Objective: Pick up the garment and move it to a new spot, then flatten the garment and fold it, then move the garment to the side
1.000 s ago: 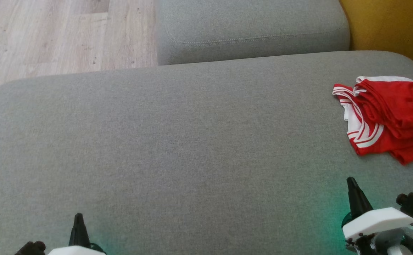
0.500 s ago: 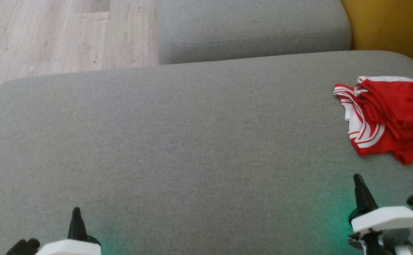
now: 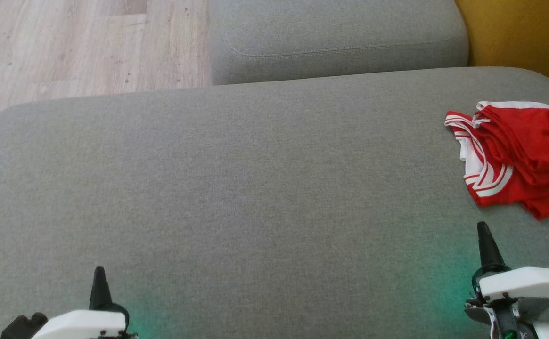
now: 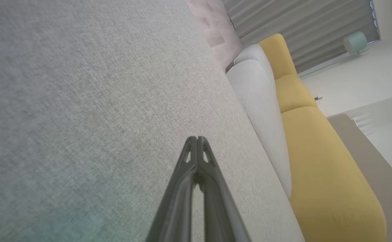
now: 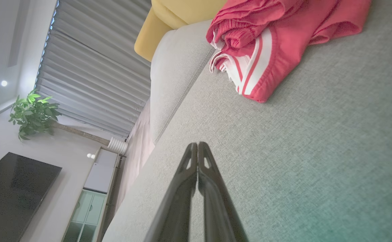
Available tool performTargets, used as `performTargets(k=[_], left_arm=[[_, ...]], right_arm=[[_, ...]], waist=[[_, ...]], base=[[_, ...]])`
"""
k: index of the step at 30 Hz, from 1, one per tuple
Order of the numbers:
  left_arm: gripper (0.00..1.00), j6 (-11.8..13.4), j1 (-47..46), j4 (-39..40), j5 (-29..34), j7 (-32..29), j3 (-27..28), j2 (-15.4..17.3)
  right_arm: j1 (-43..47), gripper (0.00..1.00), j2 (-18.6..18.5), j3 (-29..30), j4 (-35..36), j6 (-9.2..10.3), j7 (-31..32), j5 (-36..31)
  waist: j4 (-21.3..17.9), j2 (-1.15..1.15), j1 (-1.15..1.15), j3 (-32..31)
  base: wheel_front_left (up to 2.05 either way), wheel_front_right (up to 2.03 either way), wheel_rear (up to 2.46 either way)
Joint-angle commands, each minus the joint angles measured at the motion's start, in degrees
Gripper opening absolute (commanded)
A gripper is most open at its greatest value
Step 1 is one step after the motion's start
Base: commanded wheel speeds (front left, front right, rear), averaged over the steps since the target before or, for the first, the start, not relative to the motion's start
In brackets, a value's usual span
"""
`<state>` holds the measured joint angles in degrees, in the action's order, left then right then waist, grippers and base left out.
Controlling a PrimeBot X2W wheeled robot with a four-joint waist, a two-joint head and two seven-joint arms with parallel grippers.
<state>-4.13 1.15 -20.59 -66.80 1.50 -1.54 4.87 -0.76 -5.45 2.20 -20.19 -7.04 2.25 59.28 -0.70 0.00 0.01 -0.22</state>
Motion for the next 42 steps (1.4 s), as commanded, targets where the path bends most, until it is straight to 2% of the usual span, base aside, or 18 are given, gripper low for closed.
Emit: performTargets(k=[1, 42], left_arm=[[0.0, -0.6, -3.3, 2.1, -1.5, -0.5, 2.2, 0.2], [0.0, -3.0, -6.9, 6.0, -22.5, -7.1, 7.4, -1.7]], right_arm=[[-3.0, 0.0, 0.2, -0.2, 2.4, -0.29, 0.3, 2.0], [-5.1, 0.0, 2.3, 3.8, 5.7, -0.43, 3.8, 29.2]], waist=[[0.0, 0.0, 0.0, 0.0], [0.6, 0.0, 0.0, 0.4]], base=[[0.0, 0.0, 0.0], [0.0, 0.0, 0.0]])
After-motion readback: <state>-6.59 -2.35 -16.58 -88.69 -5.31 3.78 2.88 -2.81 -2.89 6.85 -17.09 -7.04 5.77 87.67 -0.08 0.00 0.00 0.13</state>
